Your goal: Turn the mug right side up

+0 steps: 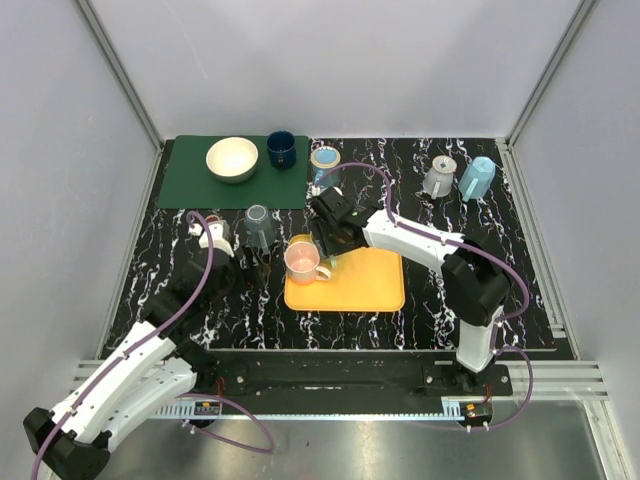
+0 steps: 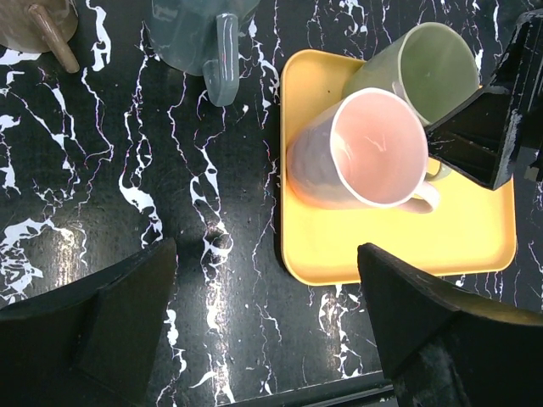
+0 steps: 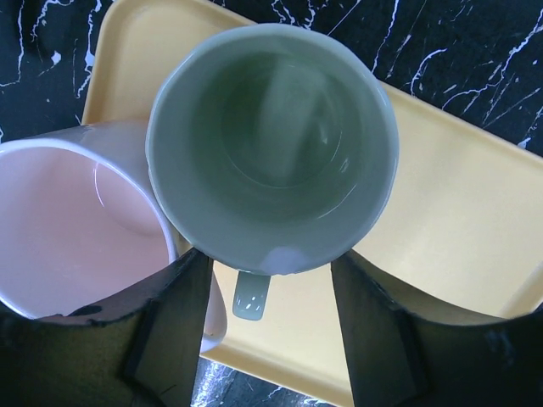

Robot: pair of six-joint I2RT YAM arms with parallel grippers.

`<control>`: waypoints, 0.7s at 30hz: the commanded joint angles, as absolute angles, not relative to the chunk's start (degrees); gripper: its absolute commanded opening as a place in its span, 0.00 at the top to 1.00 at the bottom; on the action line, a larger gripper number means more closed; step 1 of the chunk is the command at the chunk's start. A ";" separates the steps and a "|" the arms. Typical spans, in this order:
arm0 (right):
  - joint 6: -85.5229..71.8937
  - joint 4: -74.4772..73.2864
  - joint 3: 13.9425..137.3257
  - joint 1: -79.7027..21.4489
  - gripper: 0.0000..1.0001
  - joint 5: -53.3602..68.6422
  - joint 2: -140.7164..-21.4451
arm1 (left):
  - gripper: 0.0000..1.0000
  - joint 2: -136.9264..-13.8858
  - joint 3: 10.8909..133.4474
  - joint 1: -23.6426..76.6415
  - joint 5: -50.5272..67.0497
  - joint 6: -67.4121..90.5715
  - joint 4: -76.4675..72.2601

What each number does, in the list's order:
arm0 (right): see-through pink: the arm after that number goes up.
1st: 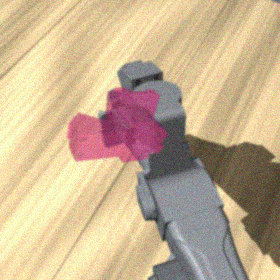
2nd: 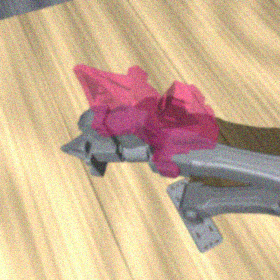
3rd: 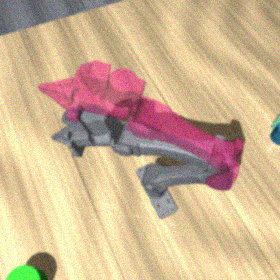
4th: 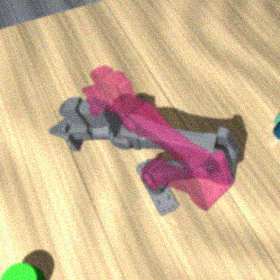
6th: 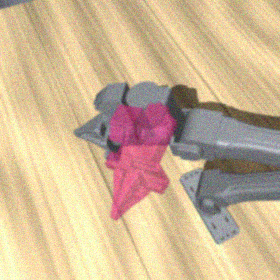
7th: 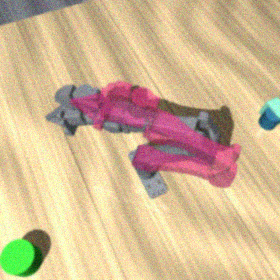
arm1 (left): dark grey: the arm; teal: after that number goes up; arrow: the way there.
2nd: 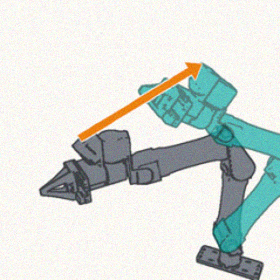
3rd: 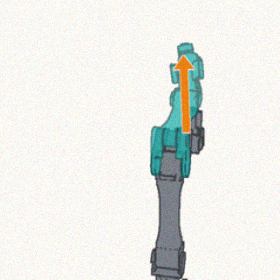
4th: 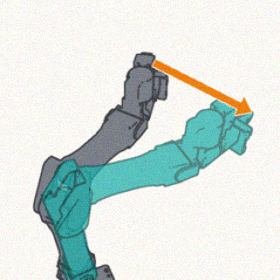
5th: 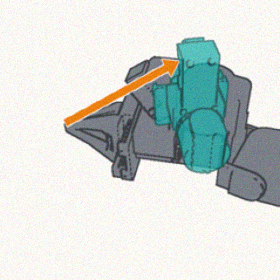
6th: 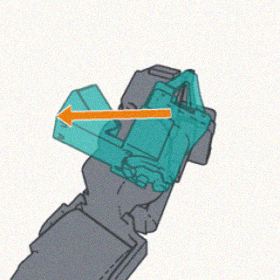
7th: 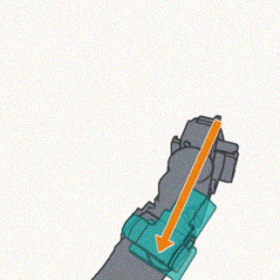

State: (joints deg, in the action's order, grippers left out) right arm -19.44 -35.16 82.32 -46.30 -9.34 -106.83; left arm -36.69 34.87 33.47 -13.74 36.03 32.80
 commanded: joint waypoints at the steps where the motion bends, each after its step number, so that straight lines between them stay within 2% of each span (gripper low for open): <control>1: -20.04 -35.95 84.99 -46.41 0.38 -13.88 -108.72 | 0.10 -35.77 35.33 33.66 -15.12 35.16 31.02; 5: -19.69 -35.77 85.60 -46.41 0.49 -13.97 -109.68 | 0.10 -35.95 35.77 33.75 -15.56 34.72 31.03; 7: -19.60 -36.30 85.96 -46.41 0.58 -14.06 -110.12 | 0.10 -36.04 35.77 33.75 -15.56 34.72 30.94; 16: -19.51 -36.56 84.99 -46.41 0.74 -14.77 -110.04 | 0.11 -35.68 35.60 33.66 -15.73 34.98 31.02; 18: -19.95 -36.65 84.82 -46.41 0.82 -15.37 -109.69 | 0.11 -35.60 35.51 33.75 -15.73 34.89 31.03; 20: -20.65 -37.61 84.73 -46.32 1.00 -15.73 -108.90 | 0.11 -35.33 35.59 33.66 -15.82 34.98 31.03; 21: -20.65 -38.05 84.64 -46.49 1.00 -16.25 -108.55 | 0.11 -35.33 35.60 33.66 -15.82 35.07 31.03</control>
